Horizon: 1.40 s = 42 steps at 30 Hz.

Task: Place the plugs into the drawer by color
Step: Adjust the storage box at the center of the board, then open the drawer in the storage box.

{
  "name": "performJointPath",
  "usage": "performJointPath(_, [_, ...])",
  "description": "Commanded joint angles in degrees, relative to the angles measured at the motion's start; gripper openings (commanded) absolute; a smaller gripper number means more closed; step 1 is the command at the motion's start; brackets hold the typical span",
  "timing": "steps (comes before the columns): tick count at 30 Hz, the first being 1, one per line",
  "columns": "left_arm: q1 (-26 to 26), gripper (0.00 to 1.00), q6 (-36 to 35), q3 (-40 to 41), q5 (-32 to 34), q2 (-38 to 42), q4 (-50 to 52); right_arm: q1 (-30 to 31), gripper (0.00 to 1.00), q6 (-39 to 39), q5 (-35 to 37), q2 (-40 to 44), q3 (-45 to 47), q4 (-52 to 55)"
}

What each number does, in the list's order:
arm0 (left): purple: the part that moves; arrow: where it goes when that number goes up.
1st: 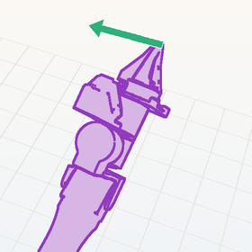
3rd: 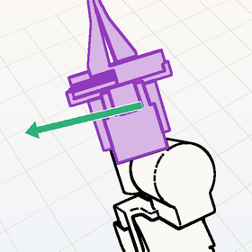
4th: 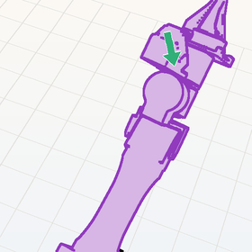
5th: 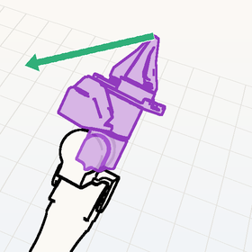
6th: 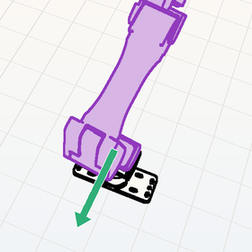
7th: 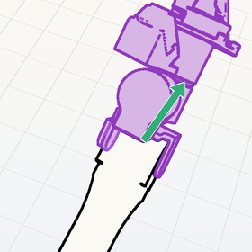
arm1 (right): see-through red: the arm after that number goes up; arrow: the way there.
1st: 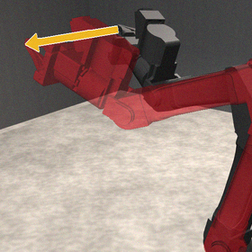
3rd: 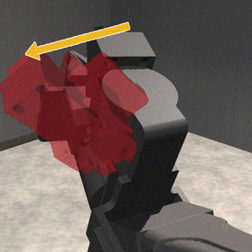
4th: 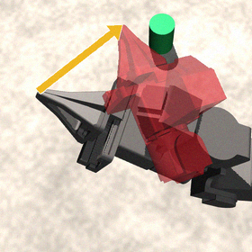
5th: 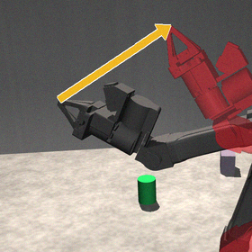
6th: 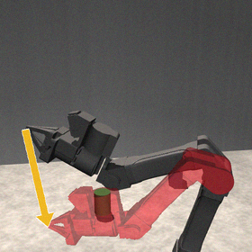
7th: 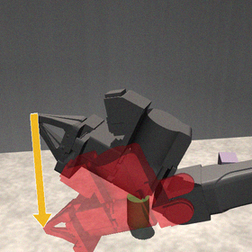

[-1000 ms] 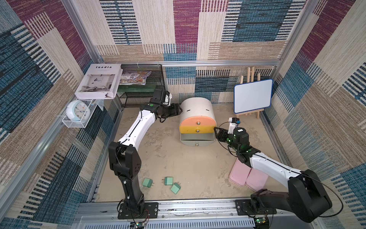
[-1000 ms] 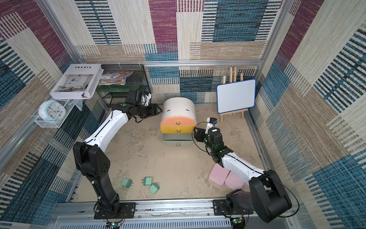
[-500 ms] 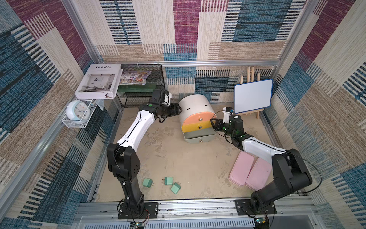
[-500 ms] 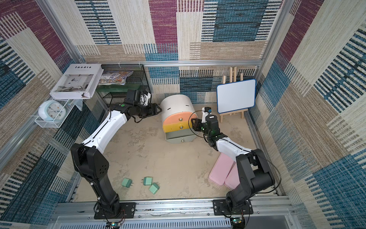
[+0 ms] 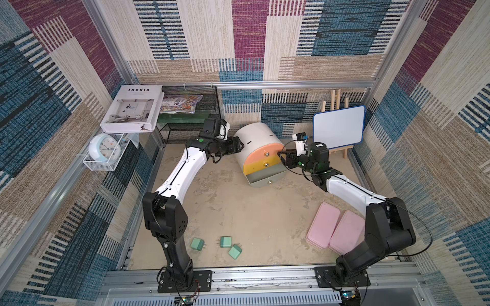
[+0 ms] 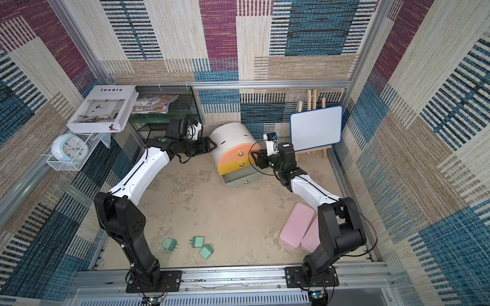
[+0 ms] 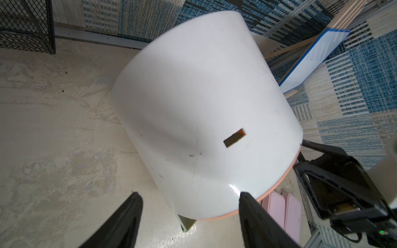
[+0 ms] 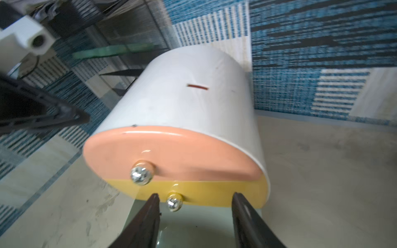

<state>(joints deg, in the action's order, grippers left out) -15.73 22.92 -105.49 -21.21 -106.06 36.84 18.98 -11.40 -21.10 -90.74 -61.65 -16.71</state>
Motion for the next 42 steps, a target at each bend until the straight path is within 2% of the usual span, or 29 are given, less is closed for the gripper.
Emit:
performJointPath(1, [-0.01, 0.75, 0.08, -2.83, -1.39, -2.07, -0.03, 2.69, 0.57, 16.23, -5.25, 0.05, -1.77, 13.52])
performJointPath(3, [-0.01, 0.74, 0.58, -4.75, -1.93, -3.58, 0.64, 7.11, 0.59, 28.92, -1.52, 1.24, 0.18, 17.17])
performJointPath(5, [-0.01, 0.74, 0.92, -5.76, -2.09, -4.27, 0.75, 9.71, 0.63, 37.46, 2.49, 2.55, 1.94, 18.69])
performJointPath(11, [-0.01, 0.74, 0.99, -5.35, -1.47, -4.18, 0.17, 10.21, 0.67, 50.66, -0.58, 2.61, -1.81, 24.87])
performJointPath(15, [-0.01, 0.74, 0.21, -5.25, -0.79, -3.94, 0.79, 13.29, 0.72, 57.72, 2.99, 0.79, -0.81, 25.04])
performJointPath(25, [0.08, 0.73, -0.24, -4.18, -0.90, -4.21, 0.51, 15.69, 0.72, 62.80, 10.91, -9.98, -12.27, 34.24])
performJointPath(29, [0.08, 0.73, -0.33, -3.76, -1.15, -4.40, 0.22, 16.15, 0.72, 64.03, 11.79, -13.71, -15.91, 37.28])
performJointPath(38, [0.26, 0.73, 0.16, -4.88, -2.28, -6.32, 0.60, 18.32, 0.72, 64.66, 14.20, -19.25, -18.67, 41.32])
performJointPath(42, [0.34, 0.73, 0.29, -4.99, -2.28, -7.29, 0.50, 18.89, 0.72, 64.47, 15.97, -19.06, -18.73, 42.76])
